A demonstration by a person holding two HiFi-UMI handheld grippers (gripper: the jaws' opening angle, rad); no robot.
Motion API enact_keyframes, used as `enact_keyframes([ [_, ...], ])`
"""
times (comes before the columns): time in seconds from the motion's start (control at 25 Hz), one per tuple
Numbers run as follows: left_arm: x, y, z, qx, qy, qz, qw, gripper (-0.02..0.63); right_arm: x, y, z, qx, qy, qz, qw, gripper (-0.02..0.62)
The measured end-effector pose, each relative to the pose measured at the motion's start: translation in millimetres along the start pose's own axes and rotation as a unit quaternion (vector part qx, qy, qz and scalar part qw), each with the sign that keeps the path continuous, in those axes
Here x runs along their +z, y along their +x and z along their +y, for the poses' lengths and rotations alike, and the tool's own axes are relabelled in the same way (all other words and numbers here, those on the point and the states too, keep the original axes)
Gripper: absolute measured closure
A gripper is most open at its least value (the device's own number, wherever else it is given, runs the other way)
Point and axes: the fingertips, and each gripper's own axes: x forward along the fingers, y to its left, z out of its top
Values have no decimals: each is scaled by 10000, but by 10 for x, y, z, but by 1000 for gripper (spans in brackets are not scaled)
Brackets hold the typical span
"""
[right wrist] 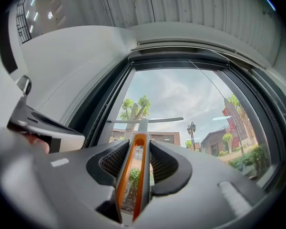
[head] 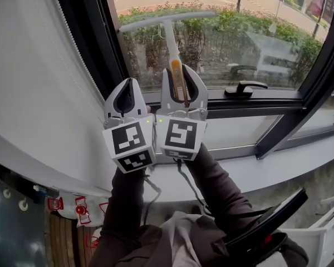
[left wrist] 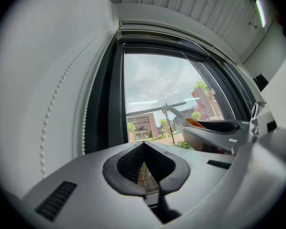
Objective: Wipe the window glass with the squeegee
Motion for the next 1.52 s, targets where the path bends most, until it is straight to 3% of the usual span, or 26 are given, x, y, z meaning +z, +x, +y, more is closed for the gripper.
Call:
enact_keyframes([
  [0.92, -477, -194, -58, -228, 21, 385, 9990, 604, -667, -279, 130, -77, 146, 519, 9985, 463],
  [1.52, -1022, -158, -131, -292, 41, 830, 9961, 604, -1160, -486, 150, -60, 348, 827, 9960, 463],
])
